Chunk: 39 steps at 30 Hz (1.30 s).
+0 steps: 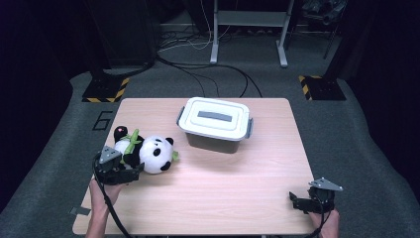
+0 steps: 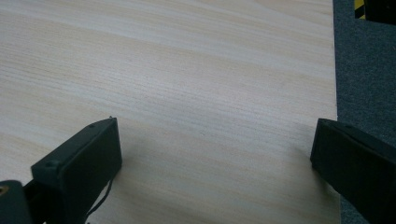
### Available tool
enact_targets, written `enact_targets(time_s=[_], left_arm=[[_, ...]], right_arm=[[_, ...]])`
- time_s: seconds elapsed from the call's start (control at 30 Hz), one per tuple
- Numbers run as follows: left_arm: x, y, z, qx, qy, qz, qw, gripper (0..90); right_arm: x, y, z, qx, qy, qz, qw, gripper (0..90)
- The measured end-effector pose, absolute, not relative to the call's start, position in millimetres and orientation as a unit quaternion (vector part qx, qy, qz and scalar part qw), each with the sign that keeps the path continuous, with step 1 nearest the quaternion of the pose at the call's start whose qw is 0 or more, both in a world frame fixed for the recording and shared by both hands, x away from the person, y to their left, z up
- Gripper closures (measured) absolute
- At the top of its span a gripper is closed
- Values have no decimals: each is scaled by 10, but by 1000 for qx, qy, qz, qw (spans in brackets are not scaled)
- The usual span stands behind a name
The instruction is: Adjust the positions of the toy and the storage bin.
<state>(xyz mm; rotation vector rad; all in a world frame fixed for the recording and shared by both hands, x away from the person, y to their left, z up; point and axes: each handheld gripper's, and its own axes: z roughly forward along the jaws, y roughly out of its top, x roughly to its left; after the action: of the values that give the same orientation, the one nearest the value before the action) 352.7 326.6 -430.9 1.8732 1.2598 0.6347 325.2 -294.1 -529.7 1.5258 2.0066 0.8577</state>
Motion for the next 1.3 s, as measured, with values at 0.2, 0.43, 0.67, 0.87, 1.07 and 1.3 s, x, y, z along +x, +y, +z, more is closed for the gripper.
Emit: enact_targets(time_s=[0.2, 0.43, 0.67, 0.87, 1.07, 1.3], left_arm=[[3342, 3135, -4501, 750, 483, 242, 381, 53], [3242, 3087, -4859, 773, 481, 212, 356, 29], [3240, 3098, -5138, 786, 479, 193, 338, 16], [3241, 3054, -5300, 791, 477, 196, 329, 5], [3277, 3076, -5310, 796, 465, 193, 334, 0], [3306, 3096, -5311, 805, 451, 190, 336, 0]], right_arm=[[3252, -2917, -5297, 542, 743, 313, 237, 0], [3259, -2917, -5298, 540, 746, 315, 230, 0], [3262, -2900, -5298, 541, 745, 316, 230, 0], [3265, -2898, -5298, 532, 751, 318, 229, 0], [3265, -2897, -5296, 529, 754, 318, 226, 0], [3285, -2865, -5278, 526, 761, 310, 219, 0]])
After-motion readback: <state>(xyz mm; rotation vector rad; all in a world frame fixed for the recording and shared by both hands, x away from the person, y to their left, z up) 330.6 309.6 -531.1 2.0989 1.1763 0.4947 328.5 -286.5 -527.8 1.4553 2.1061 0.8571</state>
